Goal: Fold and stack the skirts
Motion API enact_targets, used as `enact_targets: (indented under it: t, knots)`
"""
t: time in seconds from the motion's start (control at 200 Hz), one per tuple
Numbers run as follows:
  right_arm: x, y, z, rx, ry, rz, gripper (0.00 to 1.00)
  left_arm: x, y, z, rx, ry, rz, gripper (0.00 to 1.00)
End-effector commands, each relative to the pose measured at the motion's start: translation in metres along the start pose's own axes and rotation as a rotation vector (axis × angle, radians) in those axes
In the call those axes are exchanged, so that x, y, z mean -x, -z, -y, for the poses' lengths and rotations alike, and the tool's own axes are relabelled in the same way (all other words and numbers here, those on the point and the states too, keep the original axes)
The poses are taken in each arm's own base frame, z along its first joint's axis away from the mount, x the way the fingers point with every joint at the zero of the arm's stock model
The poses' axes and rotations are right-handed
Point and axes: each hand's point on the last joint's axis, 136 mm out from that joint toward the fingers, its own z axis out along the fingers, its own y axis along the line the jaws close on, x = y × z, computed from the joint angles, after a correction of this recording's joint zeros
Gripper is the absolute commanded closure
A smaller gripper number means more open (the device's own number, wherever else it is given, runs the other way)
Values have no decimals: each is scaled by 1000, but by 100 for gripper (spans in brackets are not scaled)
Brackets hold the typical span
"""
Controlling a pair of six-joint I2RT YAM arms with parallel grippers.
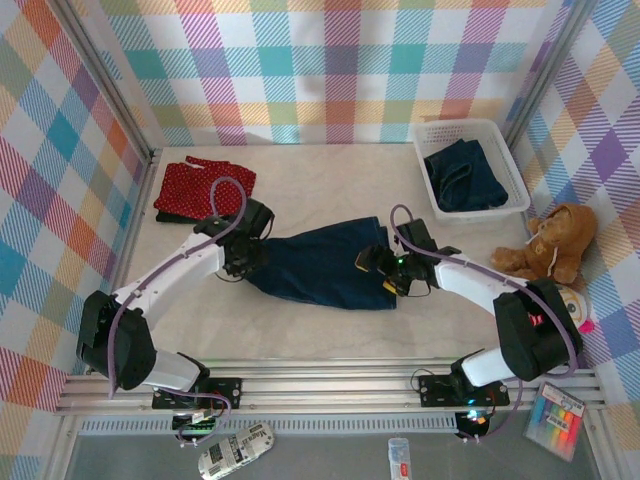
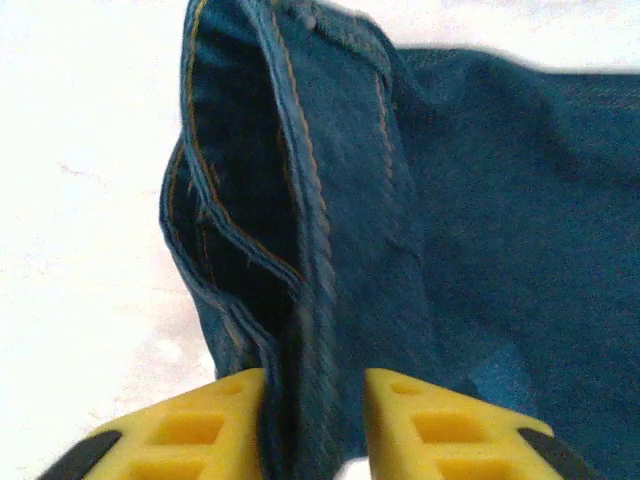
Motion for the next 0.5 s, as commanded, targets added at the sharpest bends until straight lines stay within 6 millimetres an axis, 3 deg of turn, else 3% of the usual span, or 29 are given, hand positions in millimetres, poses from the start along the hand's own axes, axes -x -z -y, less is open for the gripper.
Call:
enact_targets:
  t: [0.0,0.095,0.185,0.31,0.495]
  knots:
    - [-9,-6,11,-49,-29,-70,8,-23,-9,-33,96,22,-74,52]
    - [-10,-11,14,-83,-43,-97,8,-20,-3,-56,86,77,-77,36]
    - [-2,-8,0,-48,-33,-81,7,-11,3,-52,-89,122,-85,18]
    - [11,0,-21,-4,0,-40,6,6,-6,-53,-234,186,-140,17]
    - [20,-11,-40,61,28,-57,5,20,-47,-24,-401,165,-286,25]
